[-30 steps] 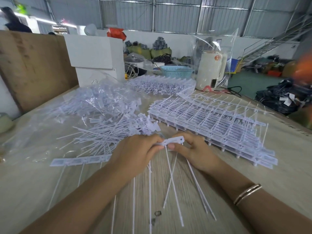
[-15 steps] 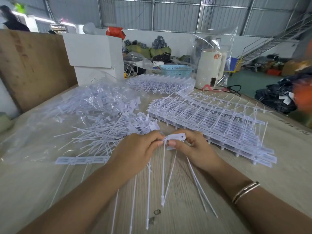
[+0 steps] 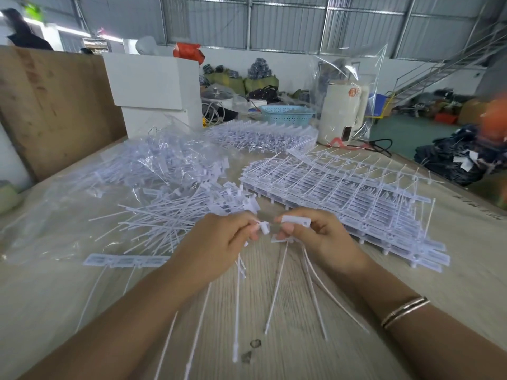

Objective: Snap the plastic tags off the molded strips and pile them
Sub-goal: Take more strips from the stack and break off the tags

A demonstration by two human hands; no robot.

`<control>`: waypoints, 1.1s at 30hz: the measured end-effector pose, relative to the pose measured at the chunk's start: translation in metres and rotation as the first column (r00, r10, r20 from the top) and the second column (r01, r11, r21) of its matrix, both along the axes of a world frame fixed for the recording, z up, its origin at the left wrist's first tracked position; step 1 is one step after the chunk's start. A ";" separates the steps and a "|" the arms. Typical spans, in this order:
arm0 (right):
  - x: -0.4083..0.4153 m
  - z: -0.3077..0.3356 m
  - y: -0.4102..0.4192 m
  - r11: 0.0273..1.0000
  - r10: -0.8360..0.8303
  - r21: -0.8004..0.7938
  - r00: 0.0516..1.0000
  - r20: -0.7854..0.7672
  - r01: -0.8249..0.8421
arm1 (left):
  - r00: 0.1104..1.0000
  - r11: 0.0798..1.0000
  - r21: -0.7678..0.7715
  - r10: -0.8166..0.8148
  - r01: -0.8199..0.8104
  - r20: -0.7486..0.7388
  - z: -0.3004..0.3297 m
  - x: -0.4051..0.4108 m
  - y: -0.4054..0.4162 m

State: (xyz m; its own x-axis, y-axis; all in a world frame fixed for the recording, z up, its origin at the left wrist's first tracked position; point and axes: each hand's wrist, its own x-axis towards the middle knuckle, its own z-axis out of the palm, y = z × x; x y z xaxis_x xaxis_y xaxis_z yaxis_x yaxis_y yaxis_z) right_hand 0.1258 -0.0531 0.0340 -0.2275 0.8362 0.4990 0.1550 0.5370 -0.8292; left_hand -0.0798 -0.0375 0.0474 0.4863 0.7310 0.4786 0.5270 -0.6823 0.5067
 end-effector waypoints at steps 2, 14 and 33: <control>0.002 0.002 -0.002 0.995 -0.069 -0.073 0.997 -0.028 0.067 | 1.000 1.000 0.027 -0.011 0.010 0.022 -0.001 -0.002 -0.001; -0.009 -0.002 0.003 0.966 -0.258 0.058 0.900 0.352 0.254 | 0.996 0.990 0.140 0.023 -0.011 -0.089 -0.006 0.010 -0.005; -0.012 0.004 -0.004 0.990 -0.105 -0.078 0.981 0.163 0.119 | 0.989 0.988 0.155 0.040 -0.017 -0.144 -0.003 0.000 -0.002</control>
